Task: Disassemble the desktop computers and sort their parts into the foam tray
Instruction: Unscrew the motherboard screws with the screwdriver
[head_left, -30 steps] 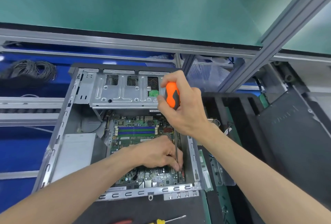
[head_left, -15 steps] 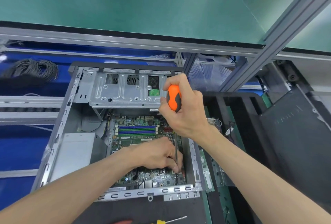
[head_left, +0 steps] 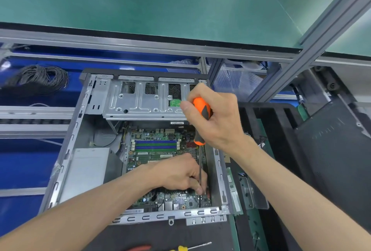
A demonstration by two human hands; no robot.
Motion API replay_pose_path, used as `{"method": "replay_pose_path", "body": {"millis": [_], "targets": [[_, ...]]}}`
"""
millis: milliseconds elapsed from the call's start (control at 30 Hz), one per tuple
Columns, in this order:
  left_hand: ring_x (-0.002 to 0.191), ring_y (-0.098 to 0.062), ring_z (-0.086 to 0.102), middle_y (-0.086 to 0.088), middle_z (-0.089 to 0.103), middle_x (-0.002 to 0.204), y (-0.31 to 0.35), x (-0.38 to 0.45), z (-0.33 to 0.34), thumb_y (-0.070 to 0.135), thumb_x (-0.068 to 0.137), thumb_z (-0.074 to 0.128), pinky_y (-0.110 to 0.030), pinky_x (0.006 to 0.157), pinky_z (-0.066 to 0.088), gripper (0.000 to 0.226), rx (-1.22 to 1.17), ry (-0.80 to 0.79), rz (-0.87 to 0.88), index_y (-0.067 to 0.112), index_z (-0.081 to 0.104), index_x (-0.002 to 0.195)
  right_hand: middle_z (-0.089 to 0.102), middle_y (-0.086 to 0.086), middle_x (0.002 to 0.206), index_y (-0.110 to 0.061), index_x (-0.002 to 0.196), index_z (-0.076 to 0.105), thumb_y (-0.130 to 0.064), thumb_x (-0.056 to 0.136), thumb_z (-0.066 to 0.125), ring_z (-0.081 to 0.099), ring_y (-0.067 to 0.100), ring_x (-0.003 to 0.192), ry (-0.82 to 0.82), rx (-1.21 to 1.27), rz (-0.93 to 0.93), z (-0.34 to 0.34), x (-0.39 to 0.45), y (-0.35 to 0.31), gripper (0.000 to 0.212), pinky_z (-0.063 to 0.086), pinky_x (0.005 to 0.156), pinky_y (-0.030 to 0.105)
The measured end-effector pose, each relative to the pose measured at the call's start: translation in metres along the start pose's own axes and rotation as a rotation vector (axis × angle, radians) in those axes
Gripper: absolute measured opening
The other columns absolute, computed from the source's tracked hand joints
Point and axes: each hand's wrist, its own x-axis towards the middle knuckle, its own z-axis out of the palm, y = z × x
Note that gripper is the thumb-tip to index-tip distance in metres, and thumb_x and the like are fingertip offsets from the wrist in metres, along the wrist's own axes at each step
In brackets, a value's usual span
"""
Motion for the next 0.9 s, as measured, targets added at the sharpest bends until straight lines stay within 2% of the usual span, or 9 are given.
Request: {"method": "replay_pose_path", "body": {"millis": [167, 233, 300, 433, 533, 667, 767, 833, 900], "targets": [[0.082, -0.019, 0.071, 0.004, 0.077, 0.095, -0.002, 0.001, 0.002, 0.024, 0.092, 0.073, -0.038, 0.082, 0.054, 0.017, 0.025, 0.003, 0.008, 0.009, 0.079, 0.096, 0.053, 0.004, 0.055, -0.004, 0.078, 0.059, -0.001, 0.089, 0.052, 0.052, 0.017, 0.044, -0.398, 0.112, 0.046, -0.023, 0.013, -0.008, 0.014, 0.040, 0.048, 0.032], [0.080, -0.018, 0.070, 0.002, 0.078, 0.093, -0.003, 0.001, 0.003, 0.027, 0.091, 0.073, -0.031, 0.080, 0.054, 0.017, 0.032, 0.013, 0.014, 0.013, 0.080, 0.097, 0.053, 0.004, 0.053, -0.007, 0.077, 0.060, -0.003, 0.085, 0.049, 0.055, 0.017, 0.044, -0.495, 0.066, 0.044, -0.030, 0.017, -0.014, 0.014, 0.043, 0.049, 0.033], [0.080, -0.014, 0.070, 0.004, 0.078, 0.093, -0.005, 0.001, 0.005, 0.028, 0.090, 0.074, -0.016, 0.074, 0.049, 0.017, 0.014, 0.028, 0.016, 0.013, 0.080, 0.096, 0.046, 0.003, 0.048, -0.011, 0.074, 0.055, -0.016, 0.090, 0.048, 0.048, 0.018, 0.044, -0.524, -0.083, 0.006, -0.032, 0.020, -0.019, 0.018, 0.042, 0.050, 0.034], [0.077, -0.001, 0.068, 0.018, 0.073, 0.098, -0.008, 0.000, 0.006, 0.029, 0.089, 0.075, -0.008, 0.073, 0.044, 0.019, 0.018, 0.039, 0.022, 0.012, 0.080, 0.095, 0.035, -0.005, 0.045, -0.019, 0.072, 0.050, -0.049, 0.097, 0.054, 0.035, 0.013, 0.044, -0.538, -0.411, -0.061, -0.031, 0.028, -0.029, 0.039, 0.041, 0.054, 0.033], [0.072, 0.009, 0.062, 0.026, 0.069, 0.097, -0.006, -0.001, 0.007, 0.029, 0.089, 0.075, -0.005, 0.070, 0.039, 0.019, 0.033, 0.028, 0.026, 0.012, 0.080, 0.095, 0.042, -0.010, 0.048, -0.021, 0.077, 0.055, -0.035, 0.095, 0.061, 0.040, 0.006, 0.046, -0.635, -0.375, -0.069, -0.033, 0.029, -0.036, 0.023, 0.040, 0.058, 0.033], [0.076, -0.016, 0.069, 0.002, 0.077, 0.089, -0.001, -0.001, 0.006, 0.032, 0.089, 0.075, -0.022, 0.073, 0.052, 0.021, 0.045, 0.033, 0.012, 0.013, 0.080, 0.096, 0.050, -0.016, 0.057, -0.020, 0.086, 0.065, -0.023, 0.093, 0.061, 0.051, -0.002, 0.059, -0.788, -0.330, -0.019, -0.047, 0.033, -0.046, 0.008, 0.035, 0.057, 0.023], [0.074, -0.017, 0.068, 0.002, 0.078, 0.088, 0.002, 0.000, 0.006, 0.031, 0.087, 0.076, -0.021, 0.069, 0.050, 0.020, 0.068, 0.032, 0.018, 0.014, 0.081, 0.096, 0.054, -0.015, 0.061, -0.017, 0.085, 0.069, -0.013, 0.089, 0.060, 0.054, 0.001, 0.059, -0.845, -0.239, 0.061, -0.055, 0.033, -0.051, 0.011, 0.036, 0.055, 0.013], [0.070, -0.019, 0.067, -0.002, 0.077, 0.083, 0.004, 0.002, 0.005, 0.033, 0.087, 0.076, -0.030, 0.071, 0.054, 0.020, 0.071, 0.038, -0.011, 0.015, 0.081, 0.096, 0.048, -0.010, 0.062, -0.021, 0.078, 0.059, -0.032, 0.094, 0.057, 0.050, 0.012, 0.059, -0.787, -0.403, 0.074, -0.053, 0.032, -0.052, 0.020, 0.041, 0.058, 0.030], [0.060, -0.012, 0.062, 0.004, 0.075, 0.072, 0.002, 0.004, 0.004, 0.034, 0.086, 0.077, -0.028, 0.065, 0.054, 0.022, 0.077, 0.039, -0.057, 0.015, 0.081, 0.097, 0.035, -0.006, 0.066, -0.023, 0.078, 0.046, -0.057, 0.097, 0.048, 0.040, 0.027, 0.068, -0.721, -0.745, 0.065, -0.049, 0.032, -0.050, 0.039, 0.036, 0.064, 0.036]]}}
